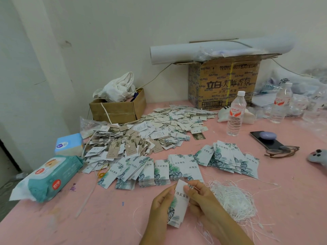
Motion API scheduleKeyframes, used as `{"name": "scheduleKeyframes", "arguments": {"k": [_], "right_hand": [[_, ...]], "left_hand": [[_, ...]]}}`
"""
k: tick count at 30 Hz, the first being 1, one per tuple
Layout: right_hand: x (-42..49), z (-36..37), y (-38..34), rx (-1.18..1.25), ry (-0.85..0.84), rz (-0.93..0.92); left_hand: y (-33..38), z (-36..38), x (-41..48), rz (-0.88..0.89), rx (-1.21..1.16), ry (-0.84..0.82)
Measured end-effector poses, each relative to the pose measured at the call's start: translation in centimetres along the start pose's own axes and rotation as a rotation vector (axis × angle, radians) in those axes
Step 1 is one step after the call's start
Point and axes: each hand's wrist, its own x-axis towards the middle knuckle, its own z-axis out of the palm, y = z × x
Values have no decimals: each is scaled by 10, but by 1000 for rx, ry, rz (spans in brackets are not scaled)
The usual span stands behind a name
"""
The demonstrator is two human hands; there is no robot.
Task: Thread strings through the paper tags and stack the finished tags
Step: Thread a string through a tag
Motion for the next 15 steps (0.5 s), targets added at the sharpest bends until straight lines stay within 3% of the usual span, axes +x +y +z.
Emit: {"name": "scheduleKeyframes", "arguments": {"k": [10, 15], "right_hand": [[-3, 0, -3, 69, -33, 24], [-1, -4, -2, 51, -60, 48]], "left_hand": [[2, 2, -5, -24, -7, -71], [3, 0, 1, -38, -128, -95]]}}
